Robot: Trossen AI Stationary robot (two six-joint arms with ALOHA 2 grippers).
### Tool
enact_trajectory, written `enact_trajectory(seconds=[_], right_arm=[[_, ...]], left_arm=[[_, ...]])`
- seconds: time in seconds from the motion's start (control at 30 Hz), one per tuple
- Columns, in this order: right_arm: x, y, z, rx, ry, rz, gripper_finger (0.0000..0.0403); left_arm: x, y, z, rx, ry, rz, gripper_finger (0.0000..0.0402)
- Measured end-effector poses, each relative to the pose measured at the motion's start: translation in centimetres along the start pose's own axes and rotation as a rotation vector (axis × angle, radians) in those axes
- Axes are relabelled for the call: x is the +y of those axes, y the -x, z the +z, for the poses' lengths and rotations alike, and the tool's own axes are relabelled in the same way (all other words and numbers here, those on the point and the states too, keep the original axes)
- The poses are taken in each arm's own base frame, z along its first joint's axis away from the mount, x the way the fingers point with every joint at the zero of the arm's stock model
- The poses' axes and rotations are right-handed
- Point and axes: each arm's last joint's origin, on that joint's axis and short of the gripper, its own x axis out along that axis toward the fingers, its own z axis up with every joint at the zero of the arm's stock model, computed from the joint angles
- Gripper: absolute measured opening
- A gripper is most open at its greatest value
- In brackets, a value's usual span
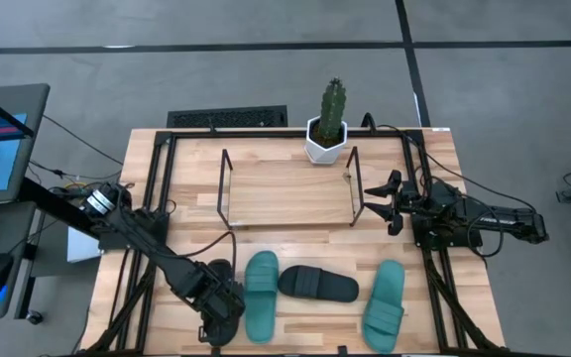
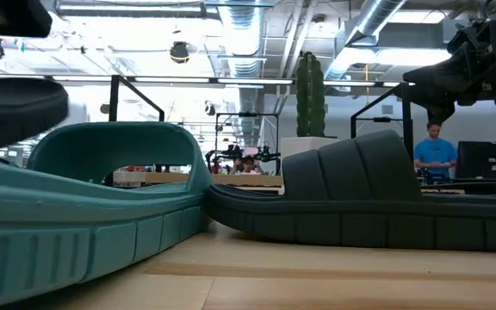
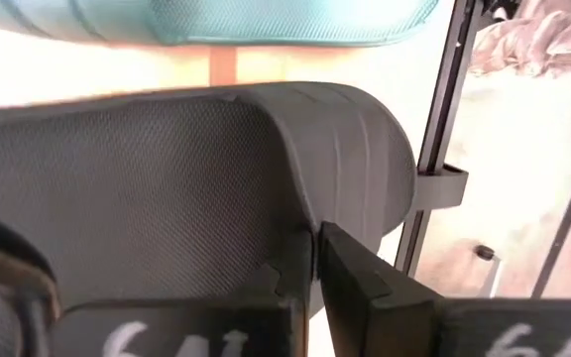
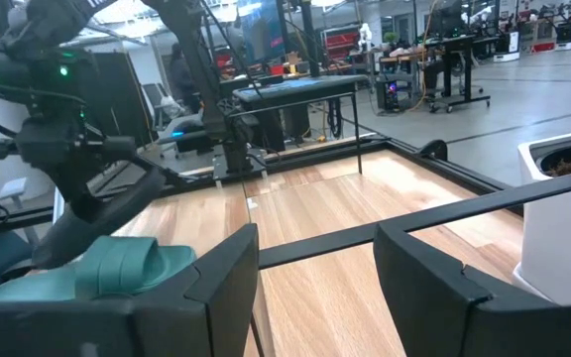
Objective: Pick and place slides into the shelf
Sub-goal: Put the left black slipper on the shelf
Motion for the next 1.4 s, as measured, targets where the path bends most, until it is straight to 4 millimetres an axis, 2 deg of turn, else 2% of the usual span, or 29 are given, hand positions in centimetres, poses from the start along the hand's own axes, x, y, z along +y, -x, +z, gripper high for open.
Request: enact_trajectory(seconds=[0.3, 0.6, 1.0, 1.2, 1.4], right_arm=[[0.0, 0.0, 0.0, 0.000, 0.000, 0.000, 0.0192], [0.0, 0.0, 0.0, 0.000, 0.000, 0.000, 0.0193], [0.0, 0.0, 0.0, 0.001, 0.000, 0.000, 0.0193], [0.0, 0.0, 0.0, 0.000, 0.000, 0.000, 0.0193], [0.0, 0.0, 0.0, 0.000, 0.000, 0.000, 0.0192]], left_arm=[[-0.7, 2.3, 0.6, -0.051, 0.000, 0.027, 0.0000], [0.0, 4.5, 2.5, -0.124, -0.027, 0.030, 0.0000], [5.1, 5.9, 6.3, -0.162, -0.052, 0.062, 0.0000], [7.4, 6.7, 7.6, -0.162, -0.075, 0.057, 0.0000], [9.2, 9.4, 8.5, -0.178, -0.109, 0.104, 0.0000]])
